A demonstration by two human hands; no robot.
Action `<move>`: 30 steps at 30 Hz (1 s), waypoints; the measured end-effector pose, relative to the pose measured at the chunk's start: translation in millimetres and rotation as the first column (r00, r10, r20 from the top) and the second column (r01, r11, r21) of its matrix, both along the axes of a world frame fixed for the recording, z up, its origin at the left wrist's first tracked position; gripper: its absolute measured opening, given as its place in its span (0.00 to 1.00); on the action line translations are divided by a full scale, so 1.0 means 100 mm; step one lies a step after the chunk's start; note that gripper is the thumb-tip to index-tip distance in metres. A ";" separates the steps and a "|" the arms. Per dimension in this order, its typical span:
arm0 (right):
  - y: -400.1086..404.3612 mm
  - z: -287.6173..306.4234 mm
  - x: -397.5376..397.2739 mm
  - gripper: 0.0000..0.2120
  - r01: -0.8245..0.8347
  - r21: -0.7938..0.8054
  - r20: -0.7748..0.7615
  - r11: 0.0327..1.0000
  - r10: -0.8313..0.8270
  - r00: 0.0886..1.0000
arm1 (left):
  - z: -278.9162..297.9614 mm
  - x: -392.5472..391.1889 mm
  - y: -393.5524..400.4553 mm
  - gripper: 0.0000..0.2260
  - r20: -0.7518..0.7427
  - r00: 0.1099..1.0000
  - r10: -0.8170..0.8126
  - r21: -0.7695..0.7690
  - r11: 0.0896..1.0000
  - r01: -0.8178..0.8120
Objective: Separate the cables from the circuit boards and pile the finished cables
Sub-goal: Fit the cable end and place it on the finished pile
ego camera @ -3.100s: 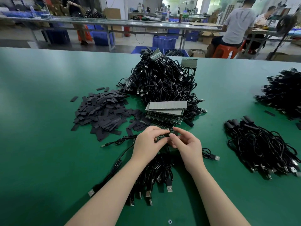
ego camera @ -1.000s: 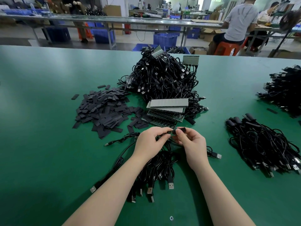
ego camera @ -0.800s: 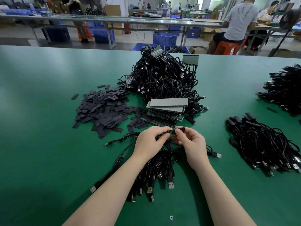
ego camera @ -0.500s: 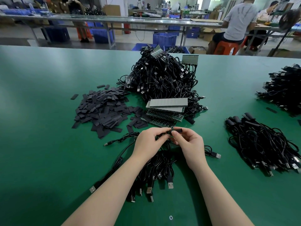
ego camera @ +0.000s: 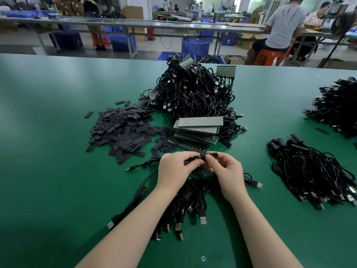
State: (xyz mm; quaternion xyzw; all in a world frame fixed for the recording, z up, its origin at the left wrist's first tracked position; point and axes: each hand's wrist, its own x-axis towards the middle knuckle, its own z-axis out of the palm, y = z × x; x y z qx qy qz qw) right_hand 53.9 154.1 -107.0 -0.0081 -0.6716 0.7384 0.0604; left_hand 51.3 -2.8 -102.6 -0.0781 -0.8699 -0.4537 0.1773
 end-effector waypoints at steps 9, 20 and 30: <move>0.01 -0.01 0.00 0.08 -0.021 -0.006 -0.001 1.000 0.021 1.000 | 0.01 0.01 0.02 0.12 -0.019 0.994 -0.109 -0.131 0.986 0.105; 0.00 -0.02 -0.01 0.05 -0.004 -0.030 -0.002 1.000 0.004 1.000 | 0.02 0.01 0.02 0.13 0.046 0.996 -0.083 -0.156 0.984 0.089; -0.02 -0.03 -0.01 0.06 -0.041 0.112 -0.032 0.993 0.045 0.998 | 0.02 0.01 0.01 0.15 0.039 0.996 -0.085 -0.181 0.979 0.091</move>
